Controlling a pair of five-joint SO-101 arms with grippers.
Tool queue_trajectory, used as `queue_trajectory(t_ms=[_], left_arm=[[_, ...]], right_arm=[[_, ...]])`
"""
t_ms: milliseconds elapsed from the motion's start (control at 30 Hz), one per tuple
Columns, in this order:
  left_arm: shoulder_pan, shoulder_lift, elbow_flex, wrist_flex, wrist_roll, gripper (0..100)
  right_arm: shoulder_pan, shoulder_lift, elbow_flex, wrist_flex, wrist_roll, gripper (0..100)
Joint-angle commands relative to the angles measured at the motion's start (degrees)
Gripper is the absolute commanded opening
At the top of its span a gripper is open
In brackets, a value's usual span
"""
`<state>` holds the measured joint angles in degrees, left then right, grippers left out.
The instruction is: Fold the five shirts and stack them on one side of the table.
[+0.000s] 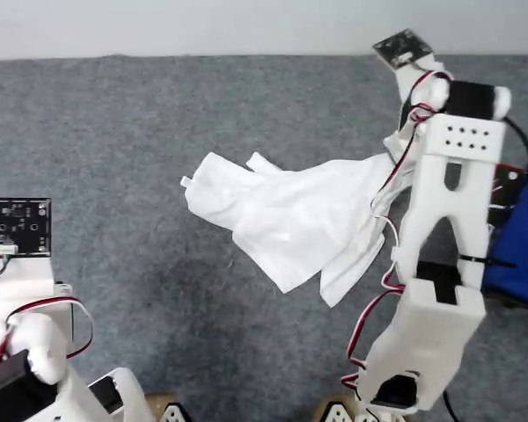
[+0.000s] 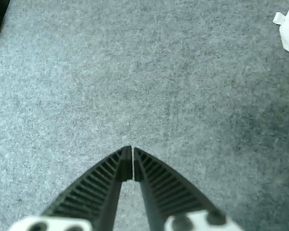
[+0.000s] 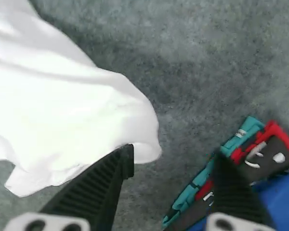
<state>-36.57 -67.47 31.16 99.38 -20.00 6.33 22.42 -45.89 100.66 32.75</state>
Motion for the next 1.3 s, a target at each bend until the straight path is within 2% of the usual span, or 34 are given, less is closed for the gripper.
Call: queue_trajectory(t_ms=[0,200,333,567,667,867,1200,1267], left_arm=[[0.3,-0.3,-0.3,0.5,-0.3,2],[0.3,-0.4,2.2,0.2,-0.3,2],[0.2,-0.5,2.9,0.2,-0.3,2],[0.2,-0.6,3.0,-1.1,-0.1,2],[0.2,-0.6,3.0,-1.1,2.6,2],[0.3,-0.6,3.0,-1.1,3.5,2],[0.4,-0.6,3.1,-1.1,3.6,2],[0.3,-0.6,3.1,-1.1,3.6,2]], right_arm=[[-1.0,-6.9,-0.2,2.2,-1.0,31.8],[-5.8,-12.4,-0.2,2.3,-1.0,19.9],[-9.2,-15.7,5.0,2.3,-1.0,16.5],[-17.7,-23.6,24.7,2.3,-1.4,16.5],[-21.7,-25.8,31.6,2.3,-1.7,16.5],[-30.5,-23.7,43.8,1.8,-9.1,16.9],[-42.1,-12.6,49.8,-6.6,-11.3,17.2],[-43.6,-10.5,49.8,-7.4,-11.7,20.3]])
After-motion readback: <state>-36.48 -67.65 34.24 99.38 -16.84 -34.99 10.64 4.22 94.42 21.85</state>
